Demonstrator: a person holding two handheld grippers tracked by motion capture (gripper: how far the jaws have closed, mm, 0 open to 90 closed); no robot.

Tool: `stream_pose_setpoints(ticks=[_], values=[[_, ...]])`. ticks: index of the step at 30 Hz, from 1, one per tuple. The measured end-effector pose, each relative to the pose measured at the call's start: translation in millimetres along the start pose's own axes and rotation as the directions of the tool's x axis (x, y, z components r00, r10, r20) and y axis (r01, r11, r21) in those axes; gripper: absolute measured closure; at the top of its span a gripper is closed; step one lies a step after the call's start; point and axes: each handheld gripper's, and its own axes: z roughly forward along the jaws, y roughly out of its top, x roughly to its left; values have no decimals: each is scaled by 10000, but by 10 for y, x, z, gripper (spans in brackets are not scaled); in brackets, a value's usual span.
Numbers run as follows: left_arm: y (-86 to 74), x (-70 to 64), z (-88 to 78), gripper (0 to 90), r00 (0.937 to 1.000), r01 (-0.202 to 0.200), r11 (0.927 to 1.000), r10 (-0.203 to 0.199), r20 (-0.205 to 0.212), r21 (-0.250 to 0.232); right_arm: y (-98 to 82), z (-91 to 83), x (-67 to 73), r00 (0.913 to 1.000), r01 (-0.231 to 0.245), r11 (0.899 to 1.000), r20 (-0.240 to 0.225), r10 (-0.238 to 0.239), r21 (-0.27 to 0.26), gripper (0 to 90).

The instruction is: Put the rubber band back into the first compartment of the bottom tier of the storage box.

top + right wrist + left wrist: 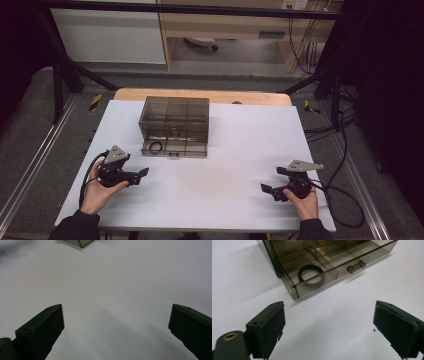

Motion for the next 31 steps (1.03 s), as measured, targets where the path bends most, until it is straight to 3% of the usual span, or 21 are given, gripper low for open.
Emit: stream_pose_setpoints(ticks=[17,31], values=[[-289,24,-96,94,9998,72,10000,-72,198,-22,-3,5,4,10000,-11,10000,-12,11,7,8],[-315,18,-91,95,9996,-84,9999,82,261,92,-5,13,2,10000,9,10000,1,-9,82,8]])
